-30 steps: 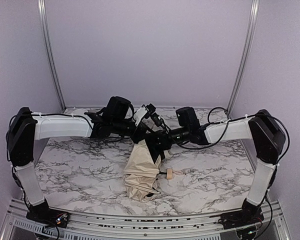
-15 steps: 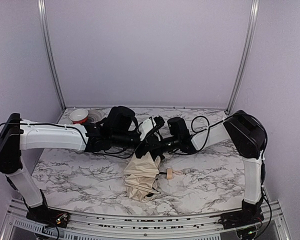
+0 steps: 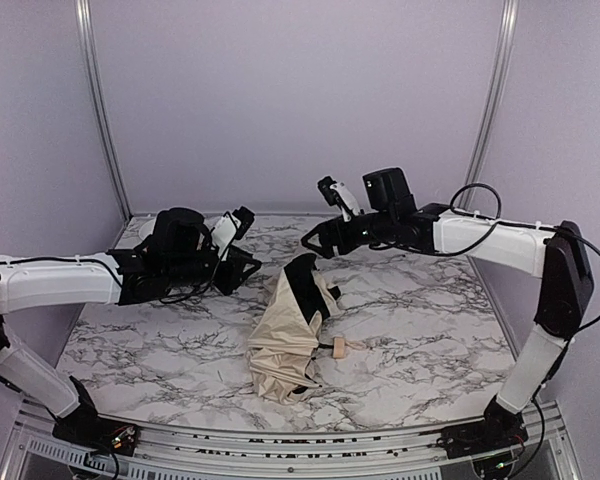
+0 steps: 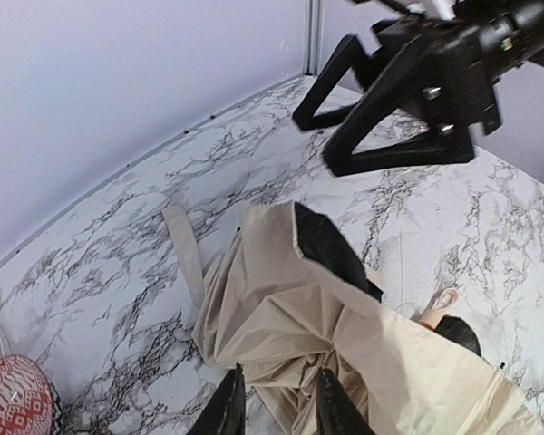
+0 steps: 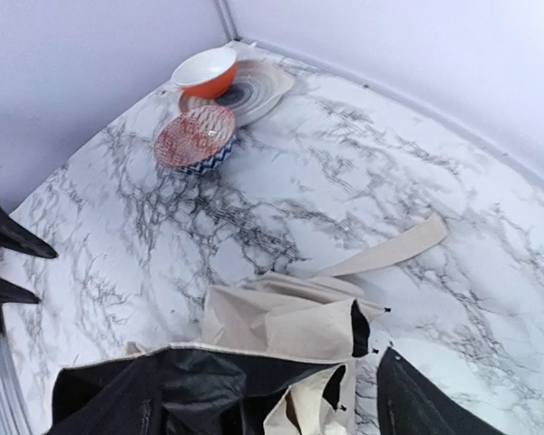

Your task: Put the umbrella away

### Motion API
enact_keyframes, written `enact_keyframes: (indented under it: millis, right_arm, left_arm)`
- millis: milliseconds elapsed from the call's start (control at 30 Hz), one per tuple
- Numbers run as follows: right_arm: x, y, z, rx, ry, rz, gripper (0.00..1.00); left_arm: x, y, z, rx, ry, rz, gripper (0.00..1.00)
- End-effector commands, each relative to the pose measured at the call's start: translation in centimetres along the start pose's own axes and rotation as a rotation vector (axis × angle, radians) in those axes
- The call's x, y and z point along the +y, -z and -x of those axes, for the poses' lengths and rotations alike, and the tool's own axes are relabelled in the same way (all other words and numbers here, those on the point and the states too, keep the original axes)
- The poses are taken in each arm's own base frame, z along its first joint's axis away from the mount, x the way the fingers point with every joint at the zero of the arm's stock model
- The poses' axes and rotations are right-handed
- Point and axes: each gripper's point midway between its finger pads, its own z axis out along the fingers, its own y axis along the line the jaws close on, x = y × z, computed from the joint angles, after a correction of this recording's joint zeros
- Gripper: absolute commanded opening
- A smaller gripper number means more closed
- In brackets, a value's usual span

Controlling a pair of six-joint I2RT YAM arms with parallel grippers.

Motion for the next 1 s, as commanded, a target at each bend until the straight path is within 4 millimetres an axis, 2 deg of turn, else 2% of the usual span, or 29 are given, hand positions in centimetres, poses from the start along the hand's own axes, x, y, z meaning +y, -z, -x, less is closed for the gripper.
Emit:
enact_keyframes:
  millis: [0, 67, 100, 233, 300, 333, 367, 433, 467, 533, 600, 633, 700, 767, 833, 933, 967]
  right_arm:
    - [4.8, -0.4, -3.2, 0.157, 0.040, -0.047, 0.90]
    - [7.5, -1.4, -3.9, 0.192, -0.011, 0.057, 0.91]
    - [8.3, -1.9, -4.4, 0.218, -0.037, 0.094, 0.87]
    - [9.8, -2.6, -5.4, 0.284, -0.089, 0.134, 0.80]
    - [11.8, -2.7, -5.6, 0.286, -0.080, 0.167, 0.74]
    - [12.4, -2.7, -5.7, 0.292, -0.085, 0.189, 0.64]
    - [12.6, -2.8, -5.8, 0.300, -0.087, 0.203, 0.49]
    - [13.4, -2.5, -5.5, 0.298, -0.077, 0.252, 0.10]
    - [14.1, -2.1, -4.9, 0.279, -0.066, 0.290, 0.00]
    - [15.8, -0.5, -3.2, 0.212, -0.031, 0.401, 0.00]
    - [16.7, 1.8, -1.7, 0.145, -0.031, 0.529, 0.00]
    - [15.9, 2.8, -0.9, 0.106, -0.052, 0.571, 0.00]
    - [16.0, 4.2, -1.1, 0.083, -0.057, 0.650, 0.00]
    - [16.3, 4.8, -2.0, 0.086, -0.019, 0.687, 0.00]
    - [16.9, 4.9, -2.9, 0.100, -0.003, 0.731, 0.00]
    - [17.8, 5.6, -3.6, 0.111, 0.015, 0.801, 0.00]
    - [17.9, 6.1, -3.4, 0.097, 0.026, 0.806, 0.00]
  left_arm:
    - [1.9, 0.2, -1.3, 0.016, 0.051, 0.084, 0.29]
    - [2.1, 0.2, -1.8, 0.026, 0.054, 0.091, 0.30]
    - [2.1, 0.2, -2.0, 0.028, 0.056, 0.090, 0.31]
    - [2.0, 0.2, -2.8, 0.048, 0.055, 0.085, 0.32]
    - [2.0, 0.1, -3.1, 0.056, 0.055, 0.085, 0.32]
    - [2.0, 0.0, -3.3, 0.062, 0.057, 0.083, 0.32]
    - [1.9, -0.1, -3.4, 0.063, 0.059, 0.079, 0.32]
    - [1.7, -0.3, -3.4, 0.067, 0.062, 0.065, 0.33]
    - [1.5, -0.3, -3.4, 0.066, 0.064, 0.053, 0.33]
    - [1.2, -0.3, -3.3, 0.062, 0.061, 0.035, 0.37]
    - [1.2, -0.3, -3.2, 0.060, 0.045, 0.033, 0.43]
    - [1.3, -0.4, -3.1, 0.058, 0.037, 0.042, 0.48]
    - [1.9, -0.9, -2.6, 0.058, 0.018, 0.065, 0.60]
    - [2.7, -2.6, -2.4, 0.078, 0.012, 0.075, 0.70]
    - [3.0, -5.0, -2.0, 0.097, 0.028, 0.047, 0.73]
    - [0.6, -8.5, -2.6, 0.133, 0.065, -0.130, 0.75]
    - [0.0, -9.6, -3.4, 0.154, 0.086, -0.172, 0.76]
